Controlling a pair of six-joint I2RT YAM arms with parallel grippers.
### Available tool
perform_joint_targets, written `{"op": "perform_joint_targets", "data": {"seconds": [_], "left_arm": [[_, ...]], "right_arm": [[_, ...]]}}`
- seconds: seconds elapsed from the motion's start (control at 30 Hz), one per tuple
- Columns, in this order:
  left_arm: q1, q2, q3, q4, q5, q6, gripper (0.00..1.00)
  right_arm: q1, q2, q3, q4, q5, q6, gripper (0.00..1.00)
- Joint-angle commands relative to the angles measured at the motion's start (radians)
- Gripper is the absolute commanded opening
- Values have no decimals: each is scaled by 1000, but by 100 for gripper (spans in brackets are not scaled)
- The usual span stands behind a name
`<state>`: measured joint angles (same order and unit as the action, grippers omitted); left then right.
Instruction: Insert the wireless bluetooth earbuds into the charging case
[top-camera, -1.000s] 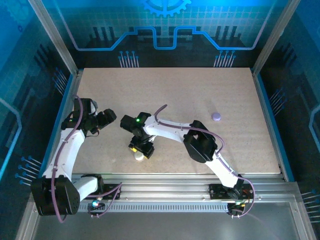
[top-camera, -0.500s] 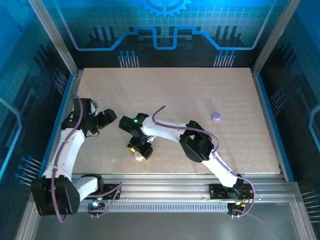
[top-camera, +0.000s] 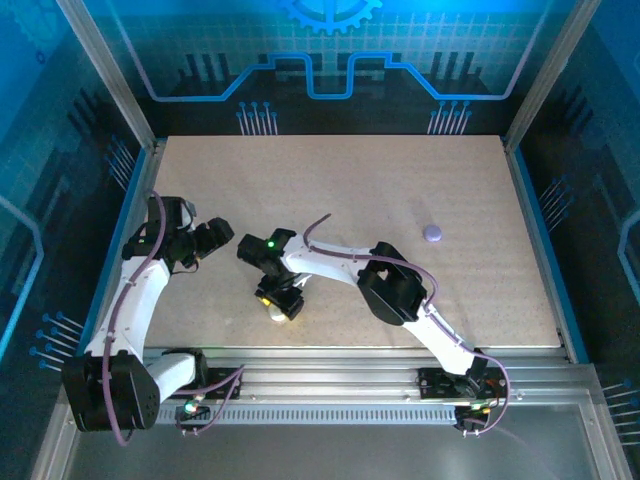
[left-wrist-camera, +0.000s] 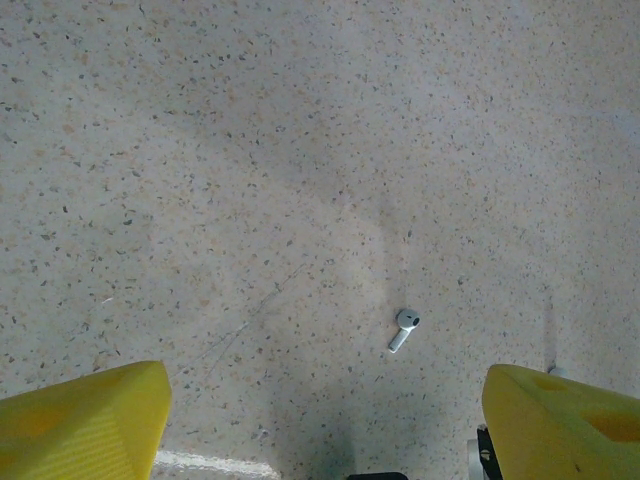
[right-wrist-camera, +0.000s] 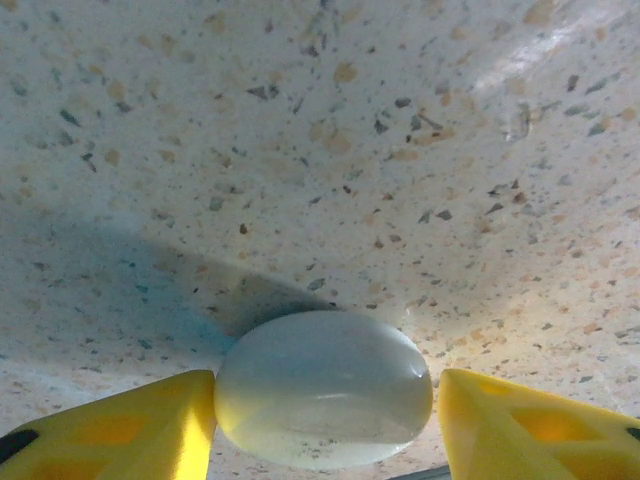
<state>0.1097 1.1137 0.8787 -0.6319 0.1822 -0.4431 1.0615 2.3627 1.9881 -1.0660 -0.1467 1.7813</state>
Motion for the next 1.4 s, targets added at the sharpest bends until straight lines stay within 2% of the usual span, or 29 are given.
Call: {"op": "perform_joint_targets", "data": {"seconds": [0.0,0.4,0.53,0.8,1.07,1.23,1.37], "left_arm": [[13,-7,-15,-16,36,16,82],[17,1,-10,-11,40,19,82],[18,3,-10,-7,51,20,82],[18,4,-21,26,111,46,81],[1,-64,-60,113,159,65,78],[-69,-89,-84,184,163,63,78],[-131,-152,-130,277,124,49,76]], "right_arm": [[14,34,-17,-15,2,27,60],[0,48,-51,5,2,11,57],[-1,48,-64,18,-4,6,51],[-17,-31,-105,50,83,-43,46],[-34,-237,-264,119,185,-108,46],[-57,-421,-480,241,260,-138,46],[-101,-560,-602,307,330,-198,46]]}}
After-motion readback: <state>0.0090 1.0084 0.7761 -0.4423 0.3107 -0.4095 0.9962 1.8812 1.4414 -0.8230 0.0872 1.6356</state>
